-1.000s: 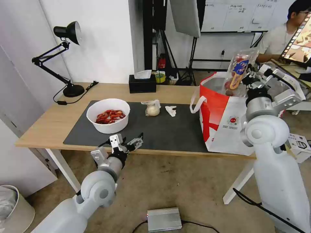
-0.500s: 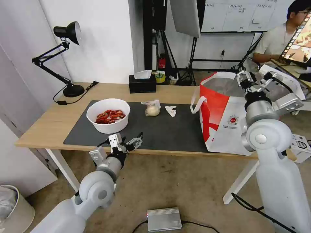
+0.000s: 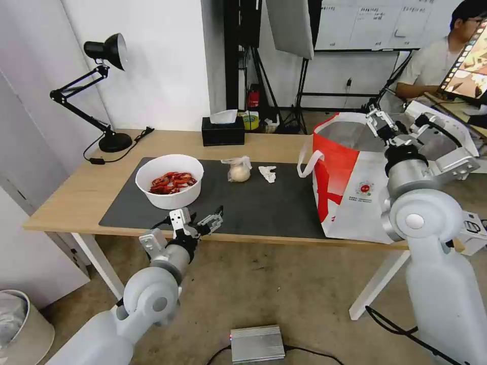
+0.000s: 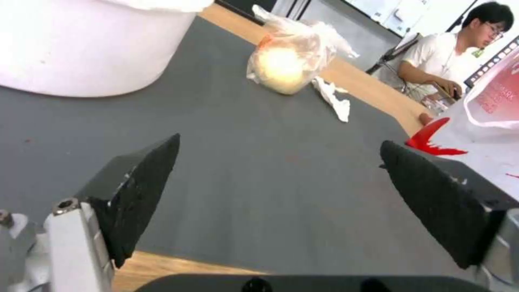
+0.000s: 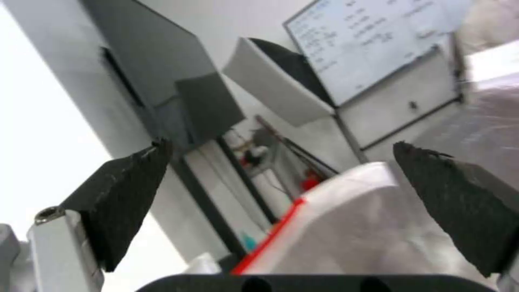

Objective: Pick up the trash from the table and place it into the takeout bag.

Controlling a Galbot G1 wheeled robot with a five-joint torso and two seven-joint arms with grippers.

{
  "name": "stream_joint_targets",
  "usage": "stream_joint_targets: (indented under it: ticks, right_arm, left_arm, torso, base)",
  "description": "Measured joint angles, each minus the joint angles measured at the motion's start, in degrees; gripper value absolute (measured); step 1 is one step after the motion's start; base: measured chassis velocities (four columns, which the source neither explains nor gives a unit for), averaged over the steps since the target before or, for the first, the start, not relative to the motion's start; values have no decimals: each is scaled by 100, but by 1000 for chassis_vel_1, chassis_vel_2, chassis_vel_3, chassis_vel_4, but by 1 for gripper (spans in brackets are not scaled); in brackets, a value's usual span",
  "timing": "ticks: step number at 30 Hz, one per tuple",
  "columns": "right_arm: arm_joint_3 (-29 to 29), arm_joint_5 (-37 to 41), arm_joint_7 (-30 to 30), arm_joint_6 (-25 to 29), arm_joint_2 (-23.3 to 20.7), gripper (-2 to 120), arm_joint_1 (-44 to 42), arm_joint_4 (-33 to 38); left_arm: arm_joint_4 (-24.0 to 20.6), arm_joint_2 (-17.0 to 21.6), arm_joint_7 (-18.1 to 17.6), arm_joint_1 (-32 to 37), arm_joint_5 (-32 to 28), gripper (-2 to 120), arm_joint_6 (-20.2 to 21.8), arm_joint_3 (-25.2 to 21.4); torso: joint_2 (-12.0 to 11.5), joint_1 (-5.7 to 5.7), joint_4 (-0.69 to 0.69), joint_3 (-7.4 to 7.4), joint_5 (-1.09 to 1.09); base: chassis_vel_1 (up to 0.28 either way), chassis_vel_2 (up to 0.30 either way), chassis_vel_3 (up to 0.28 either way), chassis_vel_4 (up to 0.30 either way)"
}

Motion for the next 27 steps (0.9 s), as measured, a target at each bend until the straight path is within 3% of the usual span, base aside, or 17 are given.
stream_joint_targets:
  ticks: [10, 14, 18, 27]
  right_arm:
    - [-124, 490, -1276, 197, -277, 100, -101, 324]
    - [-87, 463, -2084, -356, -568, 100, -571, 670]
    - [-14, 172, -2459, -734, -789, 100, -1006, 859]
    - [1, -667, -2613, -1672, -937, 100, -1725, 1088]
  left_arm:
    - [-16, 83, 71, 19, 31, 100, -4, -55]
    - [39, 133, 205, 54, 173, 100, -11, -102]
    - [91, 199, 413, 117, 369, 100, -17, -146]
    - [213, 558, 916, 272, 996, 100, -46, -326]
  torso:
    - [0, 0, 1, 0, 0]
    - [0, 0, 1, 0, 0]
    - [0, 0, 0, 0, 0]
    - [1, 0, 0, -1, 0]
  base:
    - [0, 0, 0, 0]
    - [0, 0, 0, 0]
    - [0, 0, 0, 0]
    - [0, 0, 0, 0]
